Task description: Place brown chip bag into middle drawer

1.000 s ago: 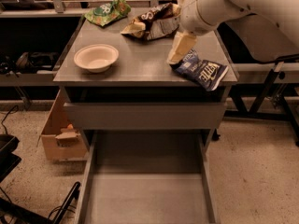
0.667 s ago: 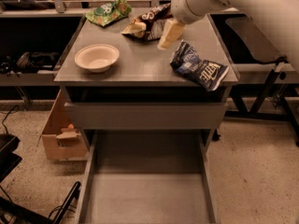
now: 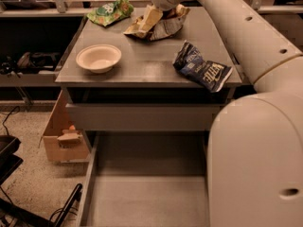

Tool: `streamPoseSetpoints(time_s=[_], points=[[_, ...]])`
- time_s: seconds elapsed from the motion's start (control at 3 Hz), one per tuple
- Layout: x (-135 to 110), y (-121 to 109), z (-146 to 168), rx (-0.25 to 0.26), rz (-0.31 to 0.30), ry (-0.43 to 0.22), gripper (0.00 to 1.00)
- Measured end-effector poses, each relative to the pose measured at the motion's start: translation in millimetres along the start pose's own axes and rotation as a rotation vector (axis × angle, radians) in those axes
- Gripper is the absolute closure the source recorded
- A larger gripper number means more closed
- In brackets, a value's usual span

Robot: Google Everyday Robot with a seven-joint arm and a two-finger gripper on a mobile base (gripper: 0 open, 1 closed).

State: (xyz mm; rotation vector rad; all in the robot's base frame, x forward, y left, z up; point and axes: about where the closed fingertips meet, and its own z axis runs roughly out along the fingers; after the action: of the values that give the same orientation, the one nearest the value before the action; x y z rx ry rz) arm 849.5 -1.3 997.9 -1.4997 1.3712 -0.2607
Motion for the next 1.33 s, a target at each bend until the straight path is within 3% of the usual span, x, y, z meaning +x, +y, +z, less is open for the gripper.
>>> streamPoseSetpoints(time_s=[0.33,0.67,1.0,1.33], points=[[1.9,-5.0,42.7,-0.022,0.028,0.019,0.0],[23.7,5.8,69.9,-0.067,0.105,0.056,0.0],[45.8,28.5,91.6,-0.121,0.185,0.082,0.25],[45.8,28.5,91.7,-0.121,0.185,0.082,0.48]])
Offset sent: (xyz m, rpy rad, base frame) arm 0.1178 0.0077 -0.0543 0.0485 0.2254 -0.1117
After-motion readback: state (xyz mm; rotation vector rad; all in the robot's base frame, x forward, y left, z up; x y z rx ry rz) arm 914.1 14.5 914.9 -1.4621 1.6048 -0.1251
